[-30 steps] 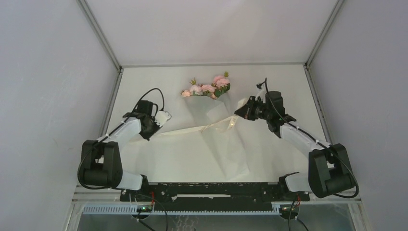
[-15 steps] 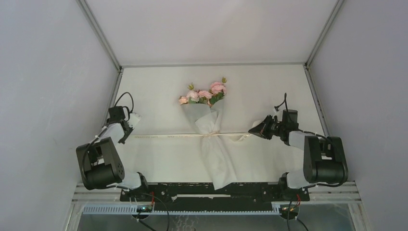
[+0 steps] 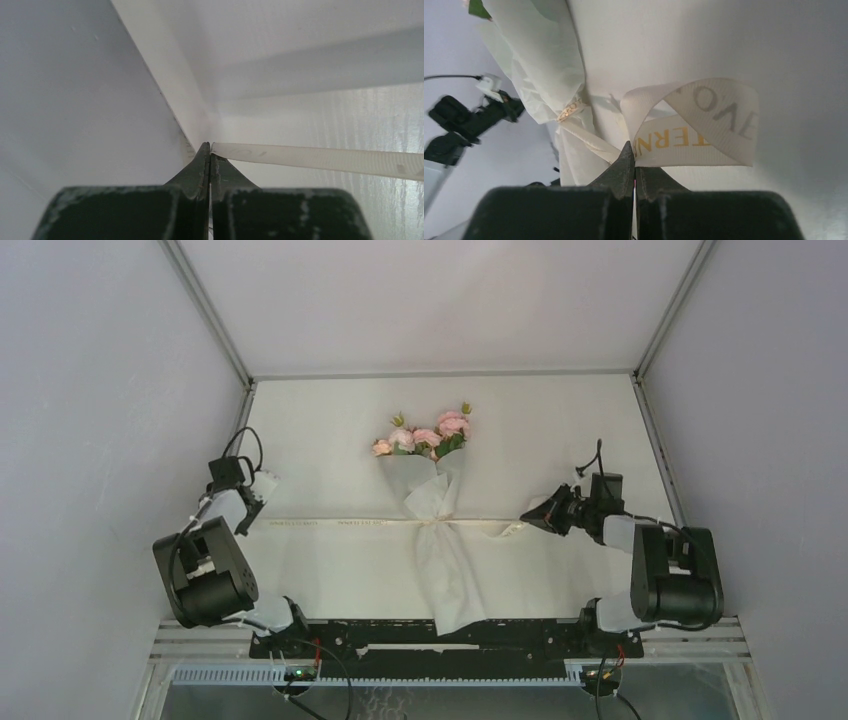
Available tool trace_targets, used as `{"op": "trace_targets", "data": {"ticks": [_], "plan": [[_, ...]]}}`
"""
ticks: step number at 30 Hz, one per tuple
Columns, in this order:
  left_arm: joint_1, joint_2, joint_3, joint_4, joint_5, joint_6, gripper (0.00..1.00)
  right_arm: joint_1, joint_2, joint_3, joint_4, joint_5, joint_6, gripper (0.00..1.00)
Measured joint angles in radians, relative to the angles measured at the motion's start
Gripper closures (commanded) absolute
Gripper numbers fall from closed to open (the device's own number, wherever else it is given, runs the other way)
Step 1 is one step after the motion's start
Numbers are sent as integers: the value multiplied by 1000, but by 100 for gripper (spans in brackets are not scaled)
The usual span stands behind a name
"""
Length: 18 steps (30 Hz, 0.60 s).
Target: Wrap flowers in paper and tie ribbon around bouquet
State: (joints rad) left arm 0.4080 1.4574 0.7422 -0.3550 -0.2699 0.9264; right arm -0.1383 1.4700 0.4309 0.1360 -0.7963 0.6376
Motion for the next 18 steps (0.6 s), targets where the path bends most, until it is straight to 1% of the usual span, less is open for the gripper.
{"op": "trace_targets", "data": {"ticks": [1, 3, 6, 7, 8, 10, 12, 13, 14, 15, 16, 18], "plan": [[2, 0, 11, -12, 2, -1, 100, 21, -23, 2, -14, 15, -5, 100], [5, 0, 50, -54, 4, -10, 100, 105, -79, 37, -86, 71, -32, 100], [-27, -8, 156, -148, 42, -50, 100, 307, -143, 195, -192, 157, -93, 100], [-64, -18, 201, -196, 69, -68, 100, 347, -164, 279, -208, 176, -115, 100], [-106, -32, 233, -230, 100, -86, 100, 444, -180, 334, -206, 183, -127, 100], [-248, -67, 317, -330, 192, -117, 100, 542, -211, 440, -194, 188, -145, 100], [-402, -92, 404, -424, 311, -135, 100, 601, -227, 516, -167, 185, -151, 100], [-491, -96, 460, -487, 388, -140, 95, 621, -229, 543, -154, 185, -151, 100], [-547, -97, 499, -526, 445, -141, 86, 642, -224, 567, -141, 186, -150, 100], [-631, -97, 553, -588, 531, -140, 73, 658, -216, 584, -126, 187, -150, 100], [-686, -97, 586, -636, 601, -136, 63, 675, -207, 594, -116, 188, -150, 100], [-748, -97, 618, -703, 695, -117, 47, 694, -194, 599, -107, 190, -149, 100]]}}
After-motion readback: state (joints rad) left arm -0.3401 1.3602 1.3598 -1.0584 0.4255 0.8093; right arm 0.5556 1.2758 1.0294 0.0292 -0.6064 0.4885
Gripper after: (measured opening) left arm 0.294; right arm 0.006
